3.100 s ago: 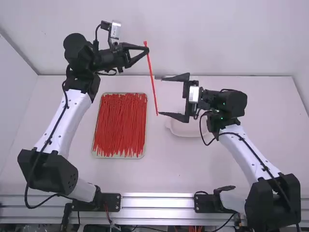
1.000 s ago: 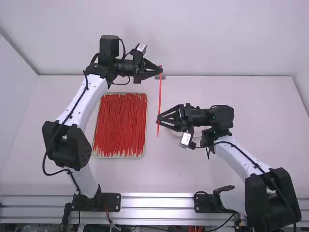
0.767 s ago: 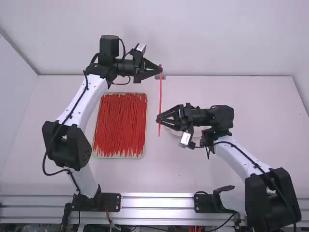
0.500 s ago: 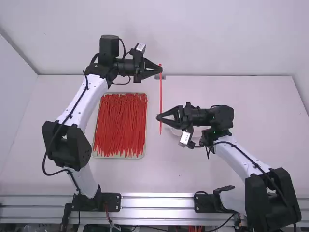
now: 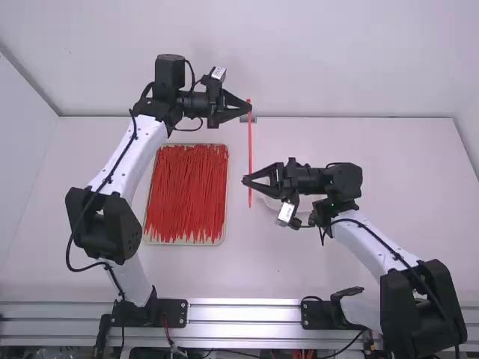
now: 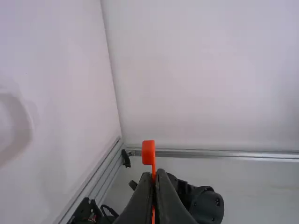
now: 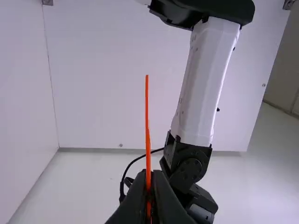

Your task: Fasten the cable tie

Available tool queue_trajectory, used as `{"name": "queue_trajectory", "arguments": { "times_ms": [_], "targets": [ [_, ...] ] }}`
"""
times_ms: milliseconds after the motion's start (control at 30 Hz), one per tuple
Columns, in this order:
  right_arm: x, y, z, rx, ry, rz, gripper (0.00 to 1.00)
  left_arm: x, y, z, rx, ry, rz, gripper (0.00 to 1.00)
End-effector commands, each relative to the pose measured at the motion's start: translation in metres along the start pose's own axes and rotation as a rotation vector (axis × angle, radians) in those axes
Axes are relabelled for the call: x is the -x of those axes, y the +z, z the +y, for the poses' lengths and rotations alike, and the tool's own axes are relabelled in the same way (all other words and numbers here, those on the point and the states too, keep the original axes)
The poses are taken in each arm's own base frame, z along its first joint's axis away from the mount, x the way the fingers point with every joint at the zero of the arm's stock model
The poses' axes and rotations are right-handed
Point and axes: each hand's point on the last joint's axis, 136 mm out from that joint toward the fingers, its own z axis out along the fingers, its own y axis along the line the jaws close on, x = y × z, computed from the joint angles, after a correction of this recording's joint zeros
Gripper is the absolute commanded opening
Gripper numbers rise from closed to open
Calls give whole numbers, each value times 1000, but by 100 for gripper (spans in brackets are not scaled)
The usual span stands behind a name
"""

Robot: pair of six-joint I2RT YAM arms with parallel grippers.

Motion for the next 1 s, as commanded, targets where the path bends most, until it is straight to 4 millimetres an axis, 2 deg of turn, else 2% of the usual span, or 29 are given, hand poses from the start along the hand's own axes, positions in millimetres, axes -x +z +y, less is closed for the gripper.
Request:
{"name": "queue_trajectory", "arguments": {
  "times_ms": [0, 100, 133, 367, 667, 833, 933, 967],
  "targets": [
    [-1, -1, -5, -12, -9, 23, 5, -1, 3, 0, -1, 22, 7, 2],
    [-1, -1, -5, -12, -10, 23, 6, -3, 5, 0, -1, 22, 12, 2],
    [-1, -1, -6, -12, -9, 23, 0, -3, 5, 0, -1, 24, 11, 2],
    [-2, -1, -5, -10, -2, 23, 0, -3, 5, -1, -2, 38, 12, 2],
    [0, -1, -1, 0, 115, 11, 0, -3, 5, 0, 0, 54, 14, 2],
    [0, -1, -1, 0, 240, 9, 0, -3, 5, 0, 0, 69, 13, 2],
    [-1, -2, -1, 1, 351, 12, 0, -4, 5, 0, -1, 78, 15, 2],
    [-2, -4, 0, 2, 434, 17, 0, -4, 5, 0, -3, 80, 17, 2]
  ]
}}
